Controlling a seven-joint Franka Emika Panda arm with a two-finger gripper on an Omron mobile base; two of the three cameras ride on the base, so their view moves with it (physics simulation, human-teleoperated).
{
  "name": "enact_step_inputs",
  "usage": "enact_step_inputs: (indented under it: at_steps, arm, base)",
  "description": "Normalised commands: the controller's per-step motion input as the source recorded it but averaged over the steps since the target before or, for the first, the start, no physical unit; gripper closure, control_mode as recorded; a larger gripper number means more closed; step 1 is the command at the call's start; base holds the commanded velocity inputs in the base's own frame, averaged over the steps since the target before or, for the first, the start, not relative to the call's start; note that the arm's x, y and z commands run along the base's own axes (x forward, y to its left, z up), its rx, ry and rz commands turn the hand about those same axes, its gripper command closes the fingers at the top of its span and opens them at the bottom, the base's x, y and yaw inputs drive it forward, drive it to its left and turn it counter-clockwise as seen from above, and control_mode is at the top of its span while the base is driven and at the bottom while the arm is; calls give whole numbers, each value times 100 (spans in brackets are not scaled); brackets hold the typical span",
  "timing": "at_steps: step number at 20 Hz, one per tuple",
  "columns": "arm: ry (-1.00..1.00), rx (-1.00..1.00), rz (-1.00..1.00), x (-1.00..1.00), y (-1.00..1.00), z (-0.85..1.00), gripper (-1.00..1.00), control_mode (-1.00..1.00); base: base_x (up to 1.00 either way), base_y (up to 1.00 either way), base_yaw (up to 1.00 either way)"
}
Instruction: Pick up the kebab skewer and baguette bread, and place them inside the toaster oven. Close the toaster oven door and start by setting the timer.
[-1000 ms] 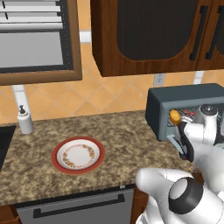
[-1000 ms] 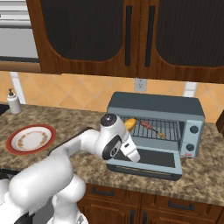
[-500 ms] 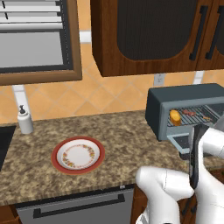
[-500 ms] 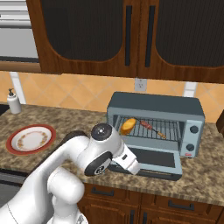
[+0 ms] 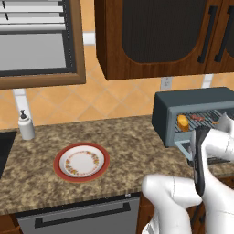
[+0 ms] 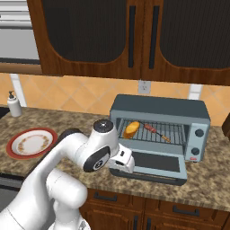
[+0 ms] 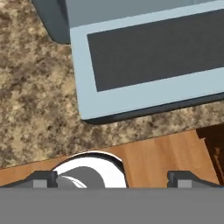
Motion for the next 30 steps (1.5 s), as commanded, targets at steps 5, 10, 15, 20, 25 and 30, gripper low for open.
enact_step_inputs:
  at_steps: [5,10,15,20,25,30]
  arm:
    - [29,0,11,2,12,-38,-100,-100]
    - [12,0,0,-13,0,-48,-100,-100]
    - [1,1,0,14,0,-49,-100,-100]
    - [0,0,-3,-2,-16,-33,-100,-100]
    - [0,0,-7,15,-9,-30,-100,-100]
    - [-6,0,-1,30,0,-25,-100,-100]
  base:
    - [0,0,0]
    - [0,0,0]
    - [0,0,0]
    - [0,0,0]
    - [0,0,0]
    - [0,0,0]
